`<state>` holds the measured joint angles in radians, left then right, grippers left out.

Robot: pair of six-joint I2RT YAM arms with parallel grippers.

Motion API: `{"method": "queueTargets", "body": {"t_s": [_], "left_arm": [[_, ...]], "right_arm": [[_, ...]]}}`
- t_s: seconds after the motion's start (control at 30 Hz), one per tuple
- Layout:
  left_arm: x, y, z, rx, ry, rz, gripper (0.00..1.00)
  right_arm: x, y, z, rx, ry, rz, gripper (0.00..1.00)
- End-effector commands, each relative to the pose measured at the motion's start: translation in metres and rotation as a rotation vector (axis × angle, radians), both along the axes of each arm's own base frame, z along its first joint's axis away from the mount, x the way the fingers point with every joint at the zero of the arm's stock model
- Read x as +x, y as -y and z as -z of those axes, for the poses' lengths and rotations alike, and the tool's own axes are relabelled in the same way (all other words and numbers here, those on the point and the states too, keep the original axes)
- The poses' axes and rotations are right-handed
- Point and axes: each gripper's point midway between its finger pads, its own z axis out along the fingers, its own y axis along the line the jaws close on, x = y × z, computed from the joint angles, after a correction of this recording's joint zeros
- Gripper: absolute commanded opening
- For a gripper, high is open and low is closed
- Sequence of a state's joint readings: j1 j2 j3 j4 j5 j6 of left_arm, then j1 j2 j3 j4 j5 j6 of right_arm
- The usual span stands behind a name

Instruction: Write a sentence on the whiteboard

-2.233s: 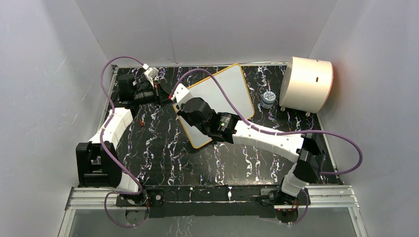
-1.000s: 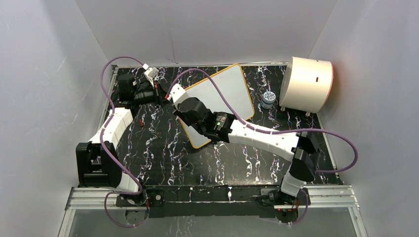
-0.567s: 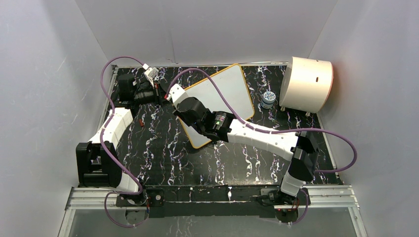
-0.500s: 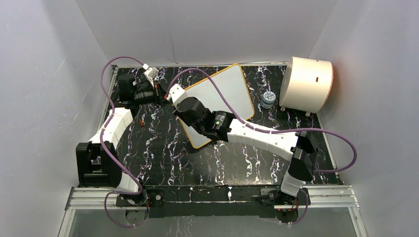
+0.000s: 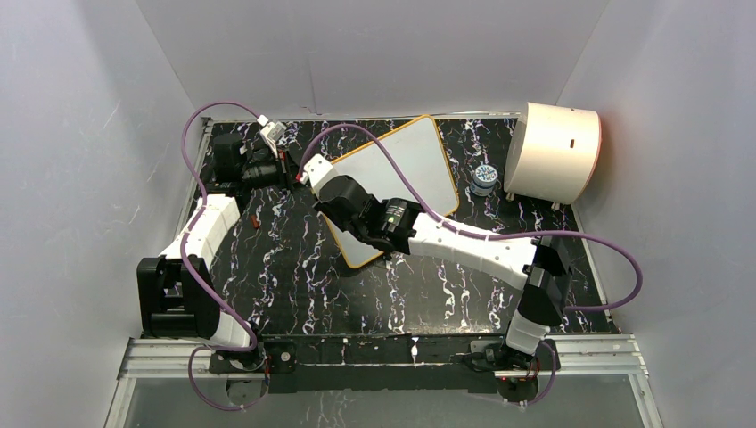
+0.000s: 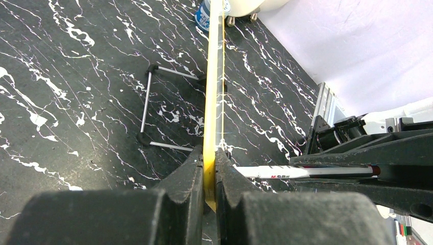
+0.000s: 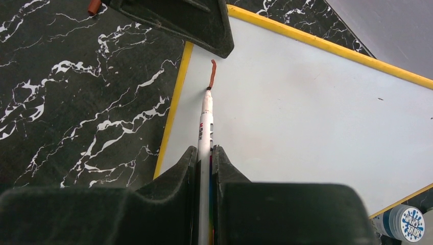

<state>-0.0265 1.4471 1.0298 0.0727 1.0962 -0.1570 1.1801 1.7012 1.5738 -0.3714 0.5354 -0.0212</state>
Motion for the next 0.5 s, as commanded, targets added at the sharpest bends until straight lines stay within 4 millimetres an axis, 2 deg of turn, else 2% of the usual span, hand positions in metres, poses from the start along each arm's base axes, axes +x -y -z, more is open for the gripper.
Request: {"method": "queueTargets", "body": {"t_s": [0.0,0.47], "left_arm": [[-0.0189,0.0101,0.0181,0.02,-0.074,0.051,0.0],[-0.0192,0.0101,0.018,0.021,-0.073,0.052,0.0]], "right_arm": [[-0.0008,-0.0069,-0.0124,0.025,-0.007,-0.005,0.0],[-0.0088,-0.0081,-0.0032,-0.003,-0.051,-0.011,0.0]]}}
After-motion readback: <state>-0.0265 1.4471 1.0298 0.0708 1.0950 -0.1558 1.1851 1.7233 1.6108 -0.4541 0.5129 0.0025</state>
